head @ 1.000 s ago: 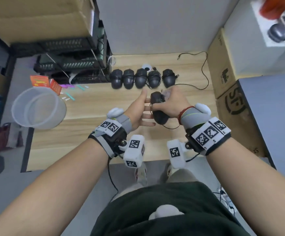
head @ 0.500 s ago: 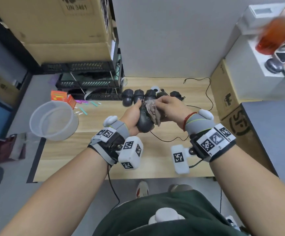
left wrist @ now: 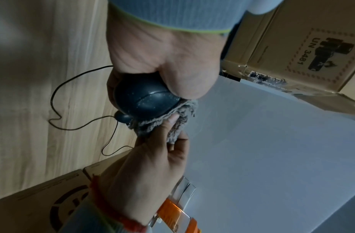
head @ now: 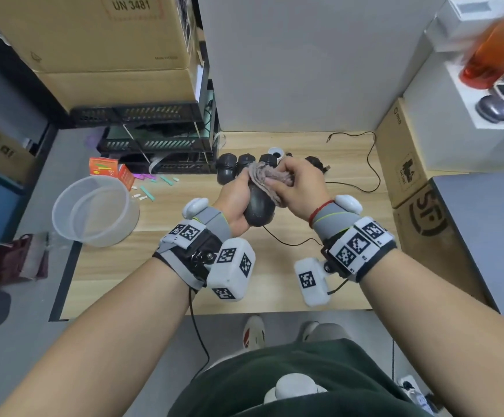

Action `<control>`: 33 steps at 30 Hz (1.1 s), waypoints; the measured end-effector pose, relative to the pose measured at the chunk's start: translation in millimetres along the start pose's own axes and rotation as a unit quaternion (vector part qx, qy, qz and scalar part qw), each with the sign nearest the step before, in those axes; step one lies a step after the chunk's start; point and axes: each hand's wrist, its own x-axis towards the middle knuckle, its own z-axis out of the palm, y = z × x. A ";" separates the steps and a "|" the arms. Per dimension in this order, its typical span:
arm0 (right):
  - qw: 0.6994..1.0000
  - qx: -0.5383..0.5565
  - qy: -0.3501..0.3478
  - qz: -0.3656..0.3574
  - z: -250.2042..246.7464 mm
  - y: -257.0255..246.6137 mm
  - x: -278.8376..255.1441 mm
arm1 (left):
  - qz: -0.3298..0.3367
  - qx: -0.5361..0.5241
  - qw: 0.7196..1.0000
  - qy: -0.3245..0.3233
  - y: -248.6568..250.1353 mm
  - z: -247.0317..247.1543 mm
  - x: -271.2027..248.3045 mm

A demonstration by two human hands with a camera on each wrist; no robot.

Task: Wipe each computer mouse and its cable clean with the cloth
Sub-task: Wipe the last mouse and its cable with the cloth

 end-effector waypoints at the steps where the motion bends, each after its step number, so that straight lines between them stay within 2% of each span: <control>1: 1.000 0.000 -0.002 -0.003 1.2 -0.5 -2.5 | 0.004 0.008 1.000 0.002 1.2 1.5 -1.3; 3: 0.999 0.014 -0.023 -0.030 5.5 -4.2 -12.7 | -0.001 -0.007 1.000 -0.011 3.5 -2.5 1.5; 7: 0.993 0.011 -0.096 -0.069 5.7 -3.1 -22.1 | -0.058 -0.066 0.996 -0.014 6.4 -7.5 0.0; 9: 0.996 0.033 -0.069 -0.053 2.9 3.2 -12.9 | -0.053 -0.070 0.996 -0.006 5.7 -7.1 0.9; 12: 0.999 0.037 0.013 -0.011 3.6 9.2 -3.3 | -0.034 -0.064 0.997 -0.014 7.5 -0.4 -4.0; 13: 0.999 0.044 0.018 -0.013 5.1 8.8 -3.6 | -0.037 -0.077 0.996 -0.013 10.3 1.6 -3.7; 16: 0.994 0.079 -0.037 -0.060 9.4 -0.8 -14.0 | -0.020 -0.080 0.997 0.014 17.7 -3.1 -0.1; 19: 0.991 0.056 -0.079 -0.095 8.4 -2.6 -14.6 | -0.040 -0.093 0.994 0.041 21.8 -8.4 6.3; 22: 0.994 0.086 -0.031 -0.052 2.3 7.3 2.4 | -0.029 -0.092 0.995 -0.004 24.6 0.5 -2.2; 25: 0.997 0.064 0.018 -0.044 1.6 6.0 6.5 | -0.032 -0.100 0.994 -0.001 27.7 0.5 0.2; 30: 0.988 0.077 -0.070 -0.110 5.4 -16.2 -8.9 | -0.008 -0.092 0.996 0.008 45.9 -1.4 1.8; 33: 0.991 0.124 -0.037 -0.044 -1.1 -6.5 7.9 | -0.003 -0.081 0.996 -0.020 49.2 4.7 -5.8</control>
